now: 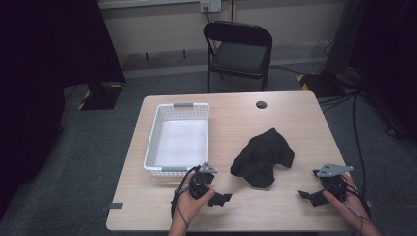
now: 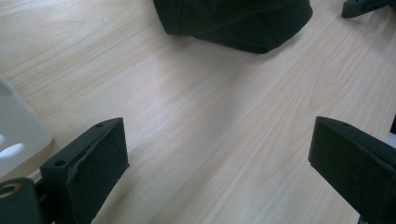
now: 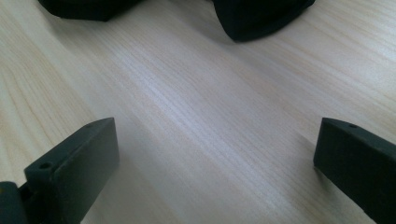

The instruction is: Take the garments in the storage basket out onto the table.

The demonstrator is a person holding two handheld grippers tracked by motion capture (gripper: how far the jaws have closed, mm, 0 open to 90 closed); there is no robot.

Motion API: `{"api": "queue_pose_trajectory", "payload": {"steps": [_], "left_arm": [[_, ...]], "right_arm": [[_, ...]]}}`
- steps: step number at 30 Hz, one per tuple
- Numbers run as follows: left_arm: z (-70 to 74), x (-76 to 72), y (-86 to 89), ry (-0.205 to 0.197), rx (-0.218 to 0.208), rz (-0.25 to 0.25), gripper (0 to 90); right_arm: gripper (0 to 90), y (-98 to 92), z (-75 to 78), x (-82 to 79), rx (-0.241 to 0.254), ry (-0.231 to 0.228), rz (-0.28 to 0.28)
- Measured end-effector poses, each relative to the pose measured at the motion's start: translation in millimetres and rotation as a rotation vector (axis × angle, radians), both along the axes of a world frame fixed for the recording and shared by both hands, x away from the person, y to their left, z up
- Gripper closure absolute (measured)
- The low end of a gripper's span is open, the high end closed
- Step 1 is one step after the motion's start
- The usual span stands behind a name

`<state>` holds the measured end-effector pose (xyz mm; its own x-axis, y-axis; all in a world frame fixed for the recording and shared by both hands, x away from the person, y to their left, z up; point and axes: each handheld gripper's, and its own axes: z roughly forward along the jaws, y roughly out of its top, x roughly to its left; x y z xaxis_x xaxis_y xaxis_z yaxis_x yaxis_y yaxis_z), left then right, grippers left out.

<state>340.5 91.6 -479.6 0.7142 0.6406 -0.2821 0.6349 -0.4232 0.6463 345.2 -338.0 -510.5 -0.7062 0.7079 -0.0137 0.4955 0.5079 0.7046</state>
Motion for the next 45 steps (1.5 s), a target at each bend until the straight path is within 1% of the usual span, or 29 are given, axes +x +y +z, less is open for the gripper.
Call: {"api": "queue_pose_trajectory", "payload": {"steps": [6,13,18,24,29,33,45], "left_arm": [[-1.3,0.0,9.2,-0.001,0.001,0.028,4.1],[-2.2,-1.2,17.4,0.002,-0.003,0.039,4.1],[-2.7,-1.7,23.3,-0.007,-0.006,0.056,4.1],[-1.5,-3.1,32.1,-0.013,0.0,0.073,4.1],[-0.1,-4.4,39.9,-0.02,-0.006,0.087,4.0],[-1.7,-4.9,44.0,-0.016,-0.001,0.092,4.1],[-7.9,-6.5,55.5,-0.033,0.026,0.105,4.1]], "right_arm": [[0.0,0.0,0.0,0.0,0.0,0.0,0.0],[0.0,0.0,0.0,0.0,0.0,0.0,0.0],[0.0,0.0,0.0,0.0,0.0,0.0,0.0],[0.0,0.0,0.0,0.0,0.0,0.0,0.0],[0.0,0.0,0.0,0.0,0.0,0.0,0.0],[0.0,0.0,0.0,0.0,0.0,0.0,0.0],[0.0,0.0,0.0,0.0,0.0,0.0,0.0]]}}
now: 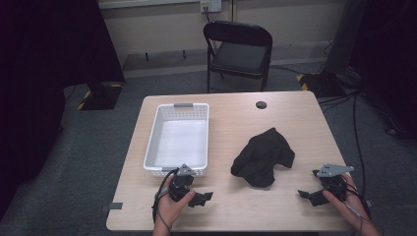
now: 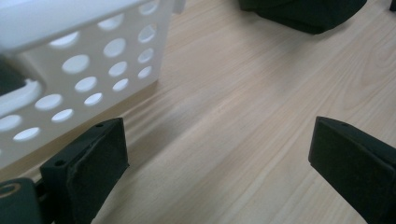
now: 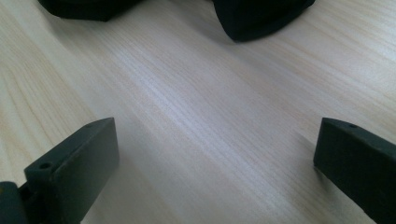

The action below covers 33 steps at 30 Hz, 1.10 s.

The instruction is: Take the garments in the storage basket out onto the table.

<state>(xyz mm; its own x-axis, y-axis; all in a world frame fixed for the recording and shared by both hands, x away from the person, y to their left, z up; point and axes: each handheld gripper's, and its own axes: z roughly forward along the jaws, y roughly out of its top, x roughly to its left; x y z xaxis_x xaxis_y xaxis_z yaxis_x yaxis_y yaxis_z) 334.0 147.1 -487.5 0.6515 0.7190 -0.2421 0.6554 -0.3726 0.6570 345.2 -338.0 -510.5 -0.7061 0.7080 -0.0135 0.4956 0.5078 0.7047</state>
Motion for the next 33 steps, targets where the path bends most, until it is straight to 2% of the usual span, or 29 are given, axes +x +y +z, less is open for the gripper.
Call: {"api": "queue_pose_trajectory", "payload": {"steps": [8,19,33], "left_arm": [[-0.7,-1.1,9.2,-0.007,0.003,0.023,4.1],[-5.4,-4.0,20.0,-0.023,0.039,0.024,4.1],[-8.7,-4.6,30.9,-0.022,0.048,0.034,4.1]], "right_arm": [[0.0,0.0,0.0,0.1,0.0,-0.001,0.0],[0.0,0.0,0.0,0.0,0.0,0.0,0.0],[0.0,0.0,0.0,0.0,0.0,0.0,0.0]]}}
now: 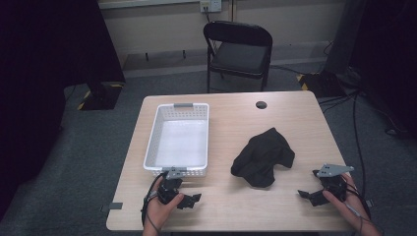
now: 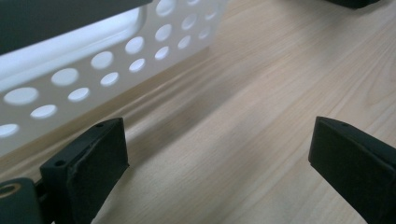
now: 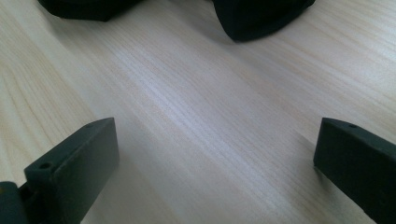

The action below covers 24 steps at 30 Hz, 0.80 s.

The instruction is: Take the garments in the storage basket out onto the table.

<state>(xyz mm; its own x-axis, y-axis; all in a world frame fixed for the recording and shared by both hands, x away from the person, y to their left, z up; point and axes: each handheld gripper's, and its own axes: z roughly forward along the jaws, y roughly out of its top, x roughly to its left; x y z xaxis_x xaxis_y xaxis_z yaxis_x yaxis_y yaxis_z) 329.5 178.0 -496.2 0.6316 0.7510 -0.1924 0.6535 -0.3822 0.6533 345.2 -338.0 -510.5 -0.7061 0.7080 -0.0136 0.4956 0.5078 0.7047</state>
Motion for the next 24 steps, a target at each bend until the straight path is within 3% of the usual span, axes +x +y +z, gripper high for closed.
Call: {"api": "queue_pose_trajectory", "payload": {"steps": [17,24], "left_arm": [[-2.6,-1.1,13.5,-0.013,0.014,0.03,4.1],[-5.5,-0.7,17.3,-0.025,0.045,0.034,4.1]], "right_arm": [[0.0,0.0,0.0,0.0,0.0,0.0,0.0],[0.0,0.0,0.0,0.0,0.0,0.0,0.0]]}}
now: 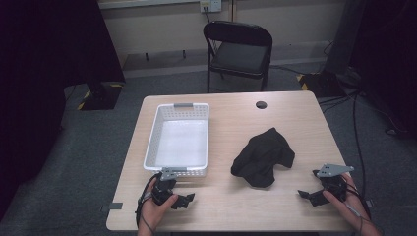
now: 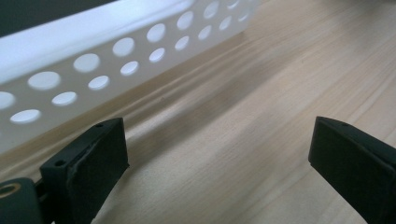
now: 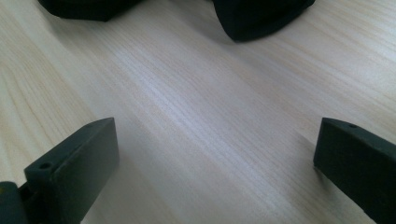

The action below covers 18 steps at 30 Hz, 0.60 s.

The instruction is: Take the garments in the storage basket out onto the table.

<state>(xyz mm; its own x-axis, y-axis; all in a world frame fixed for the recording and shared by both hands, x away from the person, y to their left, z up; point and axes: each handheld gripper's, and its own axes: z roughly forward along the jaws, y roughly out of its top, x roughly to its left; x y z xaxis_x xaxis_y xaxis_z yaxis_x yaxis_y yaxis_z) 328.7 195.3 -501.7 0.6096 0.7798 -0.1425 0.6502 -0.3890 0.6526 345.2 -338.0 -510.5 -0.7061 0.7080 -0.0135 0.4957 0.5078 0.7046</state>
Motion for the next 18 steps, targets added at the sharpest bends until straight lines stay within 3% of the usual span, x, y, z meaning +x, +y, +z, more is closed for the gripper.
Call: {"api": "queue_pose_trajectory", "payload": {"steps": [18], "left_arm": [[-4.5,-2.2,14.8,-0.04,0.045,0.036,4.3]], "right_arm": [[0.0,0.0,0.0,0.0,0.0,0.0,0.0]]}}
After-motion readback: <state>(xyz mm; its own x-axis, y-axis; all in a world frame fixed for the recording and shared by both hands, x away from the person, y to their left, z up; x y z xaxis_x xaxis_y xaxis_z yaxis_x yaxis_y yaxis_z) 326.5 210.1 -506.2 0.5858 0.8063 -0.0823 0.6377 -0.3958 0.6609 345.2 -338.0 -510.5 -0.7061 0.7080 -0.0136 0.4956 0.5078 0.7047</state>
